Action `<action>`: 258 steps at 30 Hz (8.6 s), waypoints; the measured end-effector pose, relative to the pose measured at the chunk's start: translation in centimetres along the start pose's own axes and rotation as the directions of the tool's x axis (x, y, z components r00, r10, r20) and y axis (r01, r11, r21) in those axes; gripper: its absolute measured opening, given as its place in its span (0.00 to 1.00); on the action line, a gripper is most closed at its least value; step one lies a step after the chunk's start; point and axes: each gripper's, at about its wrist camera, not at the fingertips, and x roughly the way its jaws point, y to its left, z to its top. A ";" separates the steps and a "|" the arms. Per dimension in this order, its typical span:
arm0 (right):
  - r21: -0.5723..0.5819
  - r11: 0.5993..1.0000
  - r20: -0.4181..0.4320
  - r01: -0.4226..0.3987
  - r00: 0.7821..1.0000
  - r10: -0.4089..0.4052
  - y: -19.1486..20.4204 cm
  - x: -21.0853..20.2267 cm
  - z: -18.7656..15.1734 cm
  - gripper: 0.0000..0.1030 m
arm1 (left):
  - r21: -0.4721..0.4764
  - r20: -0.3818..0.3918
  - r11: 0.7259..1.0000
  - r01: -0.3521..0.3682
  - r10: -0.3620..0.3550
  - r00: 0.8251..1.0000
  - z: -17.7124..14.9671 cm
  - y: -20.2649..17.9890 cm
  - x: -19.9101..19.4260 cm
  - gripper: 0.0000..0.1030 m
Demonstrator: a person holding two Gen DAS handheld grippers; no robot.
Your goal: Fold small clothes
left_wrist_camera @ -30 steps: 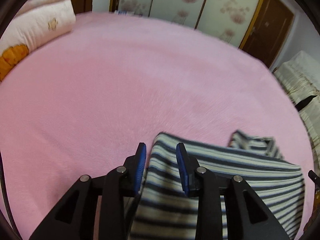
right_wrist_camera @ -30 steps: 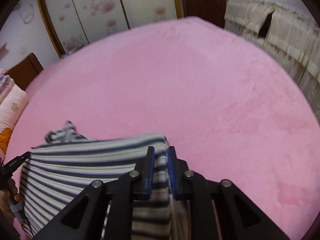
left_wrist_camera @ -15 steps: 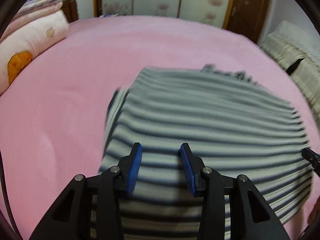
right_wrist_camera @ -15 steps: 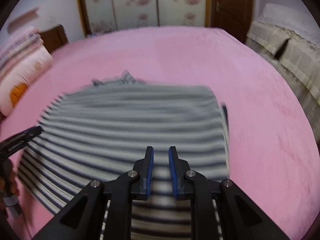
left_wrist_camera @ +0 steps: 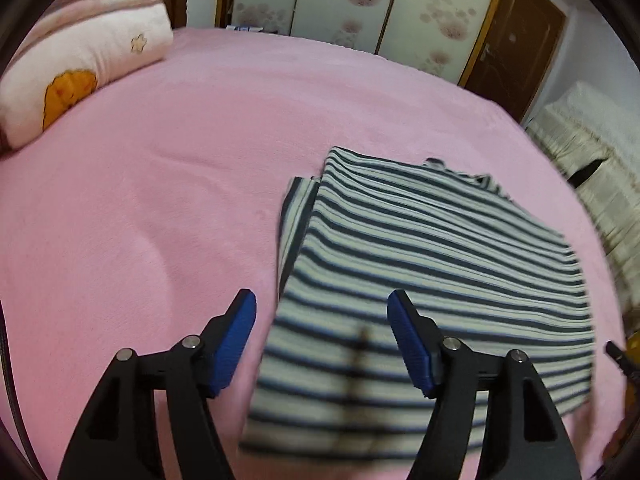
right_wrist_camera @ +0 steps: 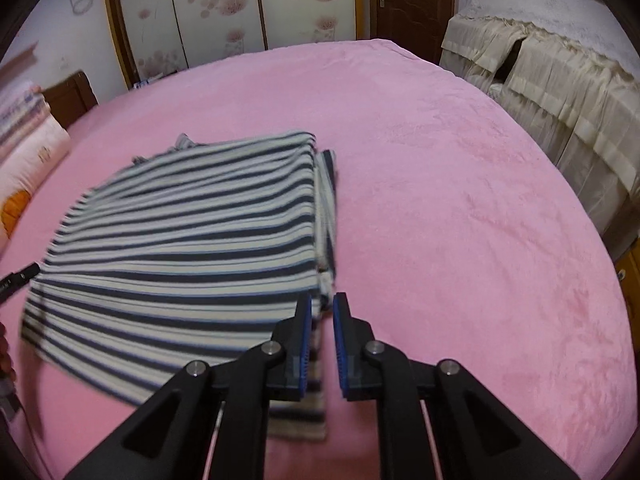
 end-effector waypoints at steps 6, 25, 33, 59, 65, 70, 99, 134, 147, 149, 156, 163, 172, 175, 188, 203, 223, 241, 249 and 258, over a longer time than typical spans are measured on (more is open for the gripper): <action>-0.007 0.997 0.037 -0.082 0.996 0.082 3.1 -3.7 -0.7 0.11 | 0.011 -0.036 1.000 0.003 -0.003 0.999 -2.0 -0.3 -4.3 0.69; -0.069 0.983 0.143 -0.173 0.973 0.181 9.3 -13.2 -3.4 0.26 | -0.017 0.012 0.996 0.082 -0.082 0.997 -6.4 -2.8 -14.8 0.84; -0.110 0.979 0.117 -0.171 0.976 0.184 11.1 -11.8 -5.4 0.26 | -0.110 -0.049 0.991 0.070 -0.076 0.996 -9.7 -0.3 -11.7 0.84; -0.152 0.961 -0.003 -0.231 0.972 0.233 15.7 -3.5 -8.6 0.26 | -0.394 0.145 0.825 0.406 -0.380 0.914 -13.3 4.1 -0.3 0.88; -0.164 0.960 -0.003 -0.226 0.973 0.229 16.3 -1.9 -8.7 0.26 | -0.393 0.225 0.796 0.460 -0.402 0.888 -9.9 3.3 2.8 0.88; -0.194 0.958 0.028 -0.212 0.975 0.221 16.4 -1.4 -8.0 0.26 | -0.433 0.285 0.751 0.498 -0.410 0.866 -7.4 3.3 4.7 0.88; -0.259 0.958 -0.043 -0.125 0.992 0.117 17.6 10.5 1.5 0.04 | -0.219 0.318 0.928 0.302 -0.225 0.921 -2.4 -2.2 -0.9 0.14; 0.247 0.943 0.071 -0.224 0.975 0.213 -8.7 -3.7 -4.3 0.05 | 0.692 0.123 0.718 0.080 -0.226 0.966 -13.5 -26.5 -7.9 0.62; 0.161 0.935 0.014 -0.317 0.948 0.319 -3.9 -3.0 -4.5 0.26 | 0.356 0.028 0.918 0.175 -0.198 0.980 -12.7 -14.6 -5.2 0.67; 0.160 0.940 -0.011 -0.303 0.951 0.309 -3.6 -2.4 -4.7 0.26 | 0.317 0.015 0.926 0.205 -0.221 0.975 -12.7 -13.5 -4.9 0.67; 0.232 0.918 -0.045 -0.320 0.940 0.339 -4.2 -0.3 -5.2 0.26 | 0.183 -0.030 0.937 0.297 -0.297 0.954 -12.2 -11.1 -3.2 0.65; 0.251 0.893 -0.027 -0.374 0.919 0.393 -3.7 -0.3 -5.2 0.09 | 0.080 -0.069 0.926 0.370 -0.365 0.928 -11.3 -10.5 -2.1 0.13; 0.277 0.911 -0.044 -0.305 0.943 0.329 -4.4 -0.8 -7.1 0.08 | 0.020 -0.097 0.932 0.362 -0.358 0.929 -11.9 -9.4 -1.6 0.19; 0.297 0.916 -0.092 -0.271 0.946 0.310 -4.7 0.5 -8.4 0.08 | 0.005 -0.122 0.930 0.366 -0.363 0.924 -12.2 -8.7 -1.4 0.27; 0.207 0.946 -0.002 -0.248 0.967 0.254 -4.7 -3.7 -5.7 0.09 | 0.071 -0.033 0.937 0.343 -0.341 0.939 -8.1 -9.0 -4.8 0.49; 0.211 0.900 -0.048 -0.382 0.915 0.400 -4.7 6.8 9.9 0.30 | 0.140 -0.048 0.954 0.263 -0.259 0.965 6.5 -15.5 6.7 0.60; 0.317 0.791 -0.024 -0.523 0.829 0.558 -7.4 12.5 9.7 0.06 | 0.100 -0.138 0.955 0.279 -0.264 0.954 8.1 -18.0 13.4 0.36; 0.229 0.944 -0.022 -0.236 0.969 0.247 -5.8 11.7 8.5 0.04 | 0.186 -0.113 0.963 0.197 -0.178 0.978 6.7 -19.6 13.5 0.41; 0.214 0.946 0.008 -0.242 0.969 0.246 -5.9 8.6 9.2 0.07 | 0.202 -0.105 0.967 0.154 -0.135 0.985 6.8 -19.6 10.9 0.66; 0.168 0.940 0.070 -0.296 0.955 0.288 -4.9 2.5 9.2 0.19 | 0.292 -0.061 0.943 0.163 -0.151 0.987 6.1 -20.4 3.6 0.87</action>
